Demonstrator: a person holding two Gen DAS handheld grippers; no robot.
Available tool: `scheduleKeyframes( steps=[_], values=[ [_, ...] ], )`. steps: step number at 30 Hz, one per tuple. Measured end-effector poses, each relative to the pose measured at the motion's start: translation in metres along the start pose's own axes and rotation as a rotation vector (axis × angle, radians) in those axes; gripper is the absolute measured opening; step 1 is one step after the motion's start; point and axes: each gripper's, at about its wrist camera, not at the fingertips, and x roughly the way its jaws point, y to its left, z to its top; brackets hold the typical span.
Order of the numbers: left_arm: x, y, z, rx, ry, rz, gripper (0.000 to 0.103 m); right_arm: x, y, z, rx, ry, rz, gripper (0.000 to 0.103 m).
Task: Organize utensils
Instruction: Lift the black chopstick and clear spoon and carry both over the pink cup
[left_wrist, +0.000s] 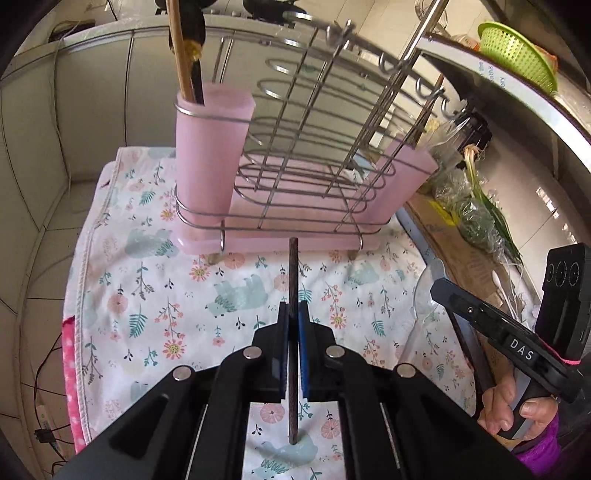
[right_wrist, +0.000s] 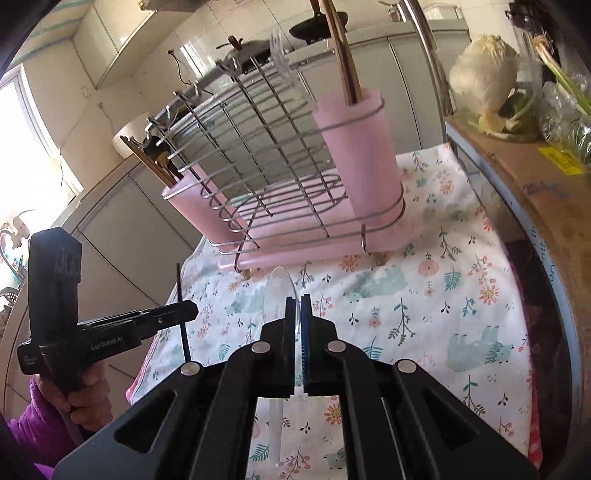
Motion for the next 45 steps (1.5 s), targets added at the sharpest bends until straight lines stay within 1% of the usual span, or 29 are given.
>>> scheduleKeyframes(
  steps=[3, 7, 11, 17, 24, 27, 30, 33, 37, 41, 45],
  values=[
    [-0.022, 0.0, 0.001, 0.002, -0.073, 0.007, 0.004, -0.02, 0.005, 0.002, -0.024, -0.06, -0.017, 0.003],
    [-0.051, -0.001, 0.005, 0.001, -0.155, 0.012, 0.004, -0.034, 0.015, 0.002, -0.052, -0.132, -0.044, 0.003],
    [-0.075, -0.006, 0.015, 0.01, -0.24, 0.029, 0.004, -0.052, 0.024, 0.008, -0.066, -0.211, -0.072, 0.003],
    [-0.112, -0.004, 0.037, 0.01, -0.372, 0.068, 0.004, -0.091, 0.038, 0.034, -0.116, -0.387, -0.145, 0.003],
    [-0.139, 0.003, 0.066, -0.049, -0.482, 0.079, 0.004, -0.12, 0.044, 0.071, -0.147, -0.596, -0.219, 0.003],
    [-0.143, 0.006, 0.077, -0.066, -0.516, 0.091, 0.004, -0.127, 0.041, 0.082, -0.147, -0.662, -0.24, 0.003],
    [-0.144, 0.01, 0.09, -0.08, -0.532, 0.095, 0.004, -0.131, 0.035, 0.096, -0.143, -0.726, -0.265, 0.003],
    [-0.143, 0.013, 0.101, -0.083, -0.554, 0.102, 0.004, -0.131, 0.03, 0.113, -0.135, -0.758, -0.276, 0.003],
    [-0.141, 0.014, 0.117, -0.086, -0.582, 0.112, 0.004, -0.116, 0.026, 0.133, -0.153, -0.756, -0.299, 0.003],
    [-0.131, 0.014, 0.129, -0.061, -0.6, 0.162, 0.004, -0.09, 0.019, 0.143, -0.16, -0.717, -0.311, 0.003],
    [-0.111, 0.019, 0.137, -0.056, -0.573, 0.182, 0.004, -0.067, 0.013, 0.142, -0.149, -0.67, -0.31, 0.003]
  ],
)
